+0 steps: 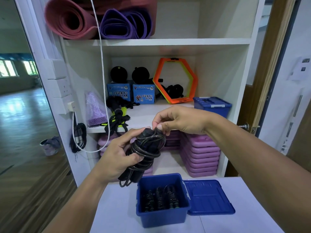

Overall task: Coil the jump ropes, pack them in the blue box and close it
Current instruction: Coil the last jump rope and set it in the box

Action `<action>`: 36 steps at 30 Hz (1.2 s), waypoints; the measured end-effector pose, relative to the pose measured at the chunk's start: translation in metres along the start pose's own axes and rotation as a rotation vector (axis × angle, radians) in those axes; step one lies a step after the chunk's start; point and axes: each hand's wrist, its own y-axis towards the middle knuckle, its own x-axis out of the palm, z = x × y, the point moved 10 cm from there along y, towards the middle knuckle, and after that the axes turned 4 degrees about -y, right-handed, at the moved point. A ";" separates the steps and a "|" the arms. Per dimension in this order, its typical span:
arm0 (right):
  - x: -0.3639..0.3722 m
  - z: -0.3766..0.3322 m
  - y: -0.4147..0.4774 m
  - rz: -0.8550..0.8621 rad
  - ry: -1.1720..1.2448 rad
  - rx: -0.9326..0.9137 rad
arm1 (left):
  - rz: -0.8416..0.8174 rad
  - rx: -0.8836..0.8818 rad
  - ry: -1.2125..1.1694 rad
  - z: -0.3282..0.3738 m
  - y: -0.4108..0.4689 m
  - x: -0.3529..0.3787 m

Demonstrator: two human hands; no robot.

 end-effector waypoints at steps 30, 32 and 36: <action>0.025 0.043 0.001 0.589 0.648 0.031 | 0.238 -0.250 -0.327 -0.040 0.024 -0.004; 0.028 0.050 0.001 0.598 0.660 0.069 | 0.248 -0.294 -0.363 -0.047 0.021 -0.003; 0.037 0.055 0.002 0.559 0.649 0.097 | 0.253 -0.326 -0.348 -0.055 0.014 -0.005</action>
